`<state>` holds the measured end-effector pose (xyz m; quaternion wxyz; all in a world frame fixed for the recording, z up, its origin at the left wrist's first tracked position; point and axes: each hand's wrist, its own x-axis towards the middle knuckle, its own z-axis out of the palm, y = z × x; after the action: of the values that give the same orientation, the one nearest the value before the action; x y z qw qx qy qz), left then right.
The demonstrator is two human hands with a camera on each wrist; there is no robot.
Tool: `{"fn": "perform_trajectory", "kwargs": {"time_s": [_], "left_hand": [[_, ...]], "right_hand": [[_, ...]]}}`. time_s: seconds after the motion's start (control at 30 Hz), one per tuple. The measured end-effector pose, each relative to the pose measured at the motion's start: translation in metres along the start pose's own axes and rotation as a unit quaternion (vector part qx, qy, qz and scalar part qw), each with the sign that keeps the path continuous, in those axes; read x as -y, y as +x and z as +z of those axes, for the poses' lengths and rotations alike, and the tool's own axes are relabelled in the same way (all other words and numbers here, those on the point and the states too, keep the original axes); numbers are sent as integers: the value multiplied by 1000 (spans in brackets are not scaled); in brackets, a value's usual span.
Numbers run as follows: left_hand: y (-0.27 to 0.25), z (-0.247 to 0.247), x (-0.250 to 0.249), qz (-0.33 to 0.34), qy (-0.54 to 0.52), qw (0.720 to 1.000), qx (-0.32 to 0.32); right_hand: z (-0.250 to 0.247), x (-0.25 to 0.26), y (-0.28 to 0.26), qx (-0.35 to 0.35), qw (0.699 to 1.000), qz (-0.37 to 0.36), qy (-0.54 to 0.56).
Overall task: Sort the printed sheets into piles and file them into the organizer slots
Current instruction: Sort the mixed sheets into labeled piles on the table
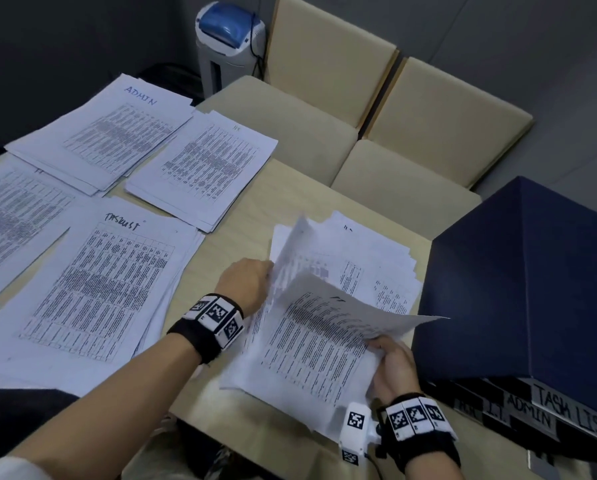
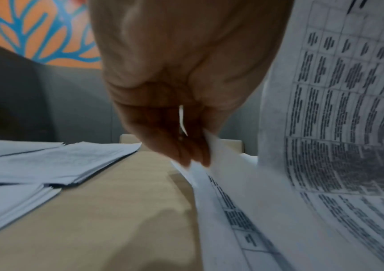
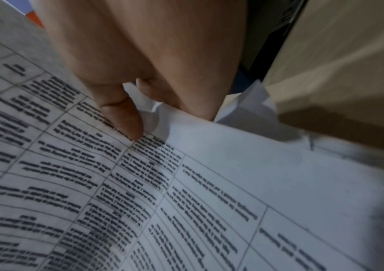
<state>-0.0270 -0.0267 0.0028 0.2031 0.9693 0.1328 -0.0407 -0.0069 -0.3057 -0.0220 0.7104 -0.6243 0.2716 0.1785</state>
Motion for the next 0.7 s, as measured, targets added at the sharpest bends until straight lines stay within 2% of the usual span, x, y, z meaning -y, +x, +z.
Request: {"fn": "perform_trajectory", "kwargs": {"time_s": [0.07,0.1,0.2,0.37,0.43,0.5,0.57,0.63,0.7], "left_hand": [[-2,7,7,23,-158,987,6],[-4,9,9,23,-247,969,23],[-13,6,8,5,-467,879,96],[-20,4,11,-74,-640,755,126],[-19,3,14,-97,-671,724,127],[-19,-3,13,-117,-685,711,112],[-21,-10,12,-137,-682,711,103],[-25,-16,15,-139,-646,742,115],[-32,-16,28,-126,-585,792,122]], "right_hand": [[5,2,4,9,1000,15,-5],[8,4,3,19,1000,21,-9],[12,4,0,44,999,24,-21],[18,13,-4,34,999,-11,-27],[24,20,-5,38,998,-26,-40],[32,28,-7,44,997,-34,-53],[44,35,-7,36,991,-79,-99],[60,38,-4,25,984,-119,-127],[81,37,-1,34,982,-143,-119]]}}
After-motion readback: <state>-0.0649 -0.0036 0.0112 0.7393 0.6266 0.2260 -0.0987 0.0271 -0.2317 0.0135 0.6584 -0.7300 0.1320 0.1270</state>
